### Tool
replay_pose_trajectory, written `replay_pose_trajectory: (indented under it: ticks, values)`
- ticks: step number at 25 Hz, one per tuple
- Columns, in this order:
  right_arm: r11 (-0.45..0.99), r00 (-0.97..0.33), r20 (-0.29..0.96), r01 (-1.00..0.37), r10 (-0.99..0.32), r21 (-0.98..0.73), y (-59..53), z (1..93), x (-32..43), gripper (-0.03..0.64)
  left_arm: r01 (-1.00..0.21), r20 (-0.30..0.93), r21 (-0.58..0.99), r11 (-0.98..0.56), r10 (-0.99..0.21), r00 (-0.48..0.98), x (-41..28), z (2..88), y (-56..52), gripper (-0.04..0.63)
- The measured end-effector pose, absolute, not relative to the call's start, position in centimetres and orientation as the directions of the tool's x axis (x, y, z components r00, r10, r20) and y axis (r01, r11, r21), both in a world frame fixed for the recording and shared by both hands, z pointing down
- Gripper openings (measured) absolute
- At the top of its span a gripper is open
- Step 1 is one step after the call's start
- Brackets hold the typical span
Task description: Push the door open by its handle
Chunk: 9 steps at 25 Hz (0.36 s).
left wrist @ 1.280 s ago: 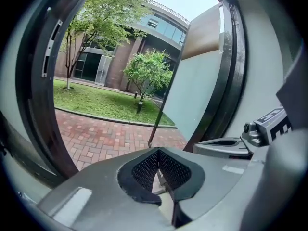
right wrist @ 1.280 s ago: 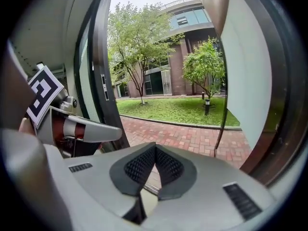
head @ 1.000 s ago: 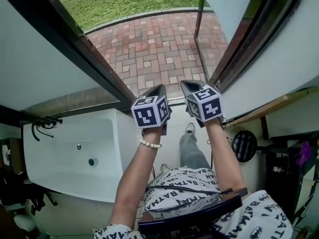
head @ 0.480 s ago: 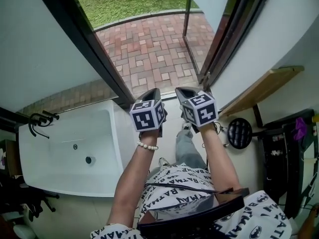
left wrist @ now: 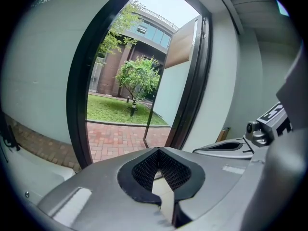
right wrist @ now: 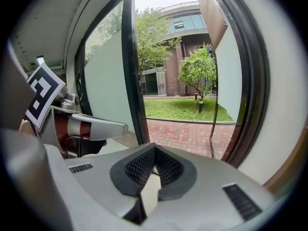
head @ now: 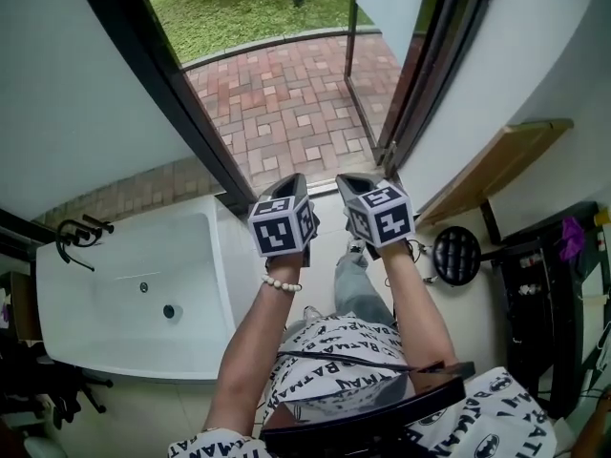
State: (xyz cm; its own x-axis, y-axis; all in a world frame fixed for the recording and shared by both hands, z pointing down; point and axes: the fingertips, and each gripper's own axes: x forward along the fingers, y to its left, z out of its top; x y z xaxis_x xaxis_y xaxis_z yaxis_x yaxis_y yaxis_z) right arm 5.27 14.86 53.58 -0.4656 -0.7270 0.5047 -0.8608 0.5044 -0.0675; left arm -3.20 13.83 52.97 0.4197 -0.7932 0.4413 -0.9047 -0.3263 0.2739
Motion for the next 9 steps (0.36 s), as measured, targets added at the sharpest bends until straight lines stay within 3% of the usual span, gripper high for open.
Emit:
replay_pose_trajectory:
  ticks: [9]
  values:
    - [0.500,-0.475,0.487,-0.862,-0.733,-0.087,15.6,53.0,9.8,0.009,-0.913,0.451,0.262,-0.312,-0.797,0.402,0.6,52.7,14.8,0.002]
